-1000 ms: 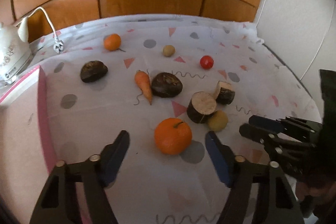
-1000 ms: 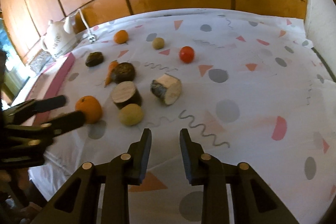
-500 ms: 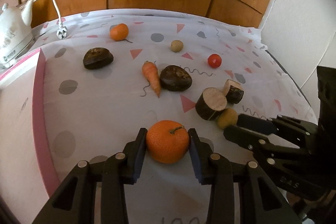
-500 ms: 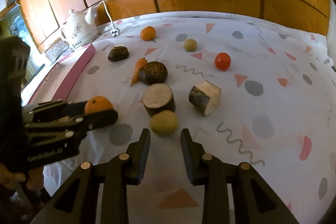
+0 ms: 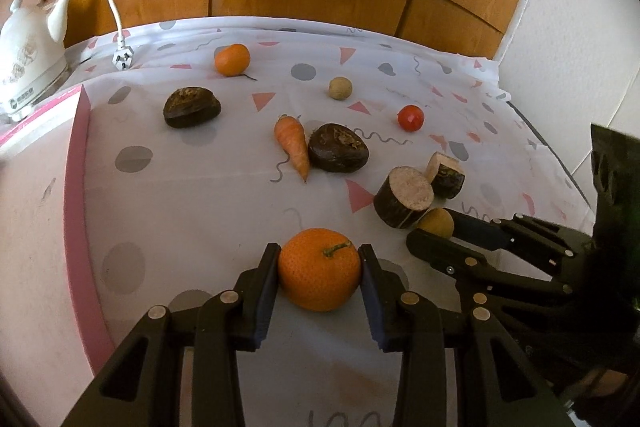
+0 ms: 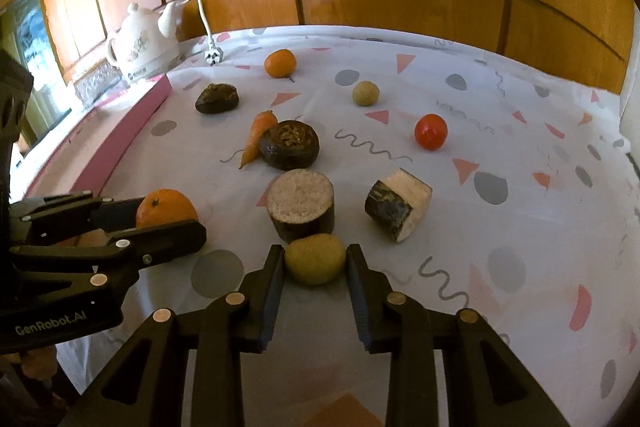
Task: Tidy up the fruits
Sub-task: 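Carry the orange and potato into the pink tray and release both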
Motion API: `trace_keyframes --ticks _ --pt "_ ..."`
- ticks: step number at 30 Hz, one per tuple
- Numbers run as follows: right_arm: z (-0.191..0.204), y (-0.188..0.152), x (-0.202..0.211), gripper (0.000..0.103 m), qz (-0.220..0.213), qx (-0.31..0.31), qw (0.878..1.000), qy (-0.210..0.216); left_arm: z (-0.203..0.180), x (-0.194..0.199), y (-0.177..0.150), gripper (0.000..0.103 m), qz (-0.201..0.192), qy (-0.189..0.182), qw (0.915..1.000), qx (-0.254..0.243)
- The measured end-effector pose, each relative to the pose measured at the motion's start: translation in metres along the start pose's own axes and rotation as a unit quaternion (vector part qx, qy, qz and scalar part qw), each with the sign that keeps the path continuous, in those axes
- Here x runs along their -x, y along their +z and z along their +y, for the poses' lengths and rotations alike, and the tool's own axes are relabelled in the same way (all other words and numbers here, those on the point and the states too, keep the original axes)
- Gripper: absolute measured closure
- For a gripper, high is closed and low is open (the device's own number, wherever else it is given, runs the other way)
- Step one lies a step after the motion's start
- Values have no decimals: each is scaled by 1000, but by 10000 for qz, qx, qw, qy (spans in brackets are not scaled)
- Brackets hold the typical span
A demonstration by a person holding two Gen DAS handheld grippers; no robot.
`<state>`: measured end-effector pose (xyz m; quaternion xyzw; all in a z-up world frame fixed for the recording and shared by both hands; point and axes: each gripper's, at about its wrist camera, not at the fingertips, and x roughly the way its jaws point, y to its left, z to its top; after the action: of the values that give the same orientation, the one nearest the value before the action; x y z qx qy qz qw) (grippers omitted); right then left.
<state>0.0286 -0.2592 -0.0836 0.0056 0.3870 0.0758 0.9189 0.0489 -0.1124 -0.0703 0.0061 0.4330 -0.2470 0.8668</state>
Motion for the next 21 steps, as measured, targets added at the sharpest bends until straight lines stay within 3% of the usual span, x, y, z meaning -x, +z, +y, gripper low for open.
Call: trace_keyframes --ticks 8,13,18,21 --pt "10 -5 4 73 -74 230 9994 -262 6 17 0 65 -130 196 9997 98" --pt "18 -9 14 73 15 369 9988 -331 26 40 5 64 -328 411 9977 434" --pt "34 -17 24 73 108 586 9981 -121 59 67 14 64 -673 863 9899 902" --pt "47 -13 25 73 156 711 9973 75 87 80 16 64 -820 1326 9802 1220"
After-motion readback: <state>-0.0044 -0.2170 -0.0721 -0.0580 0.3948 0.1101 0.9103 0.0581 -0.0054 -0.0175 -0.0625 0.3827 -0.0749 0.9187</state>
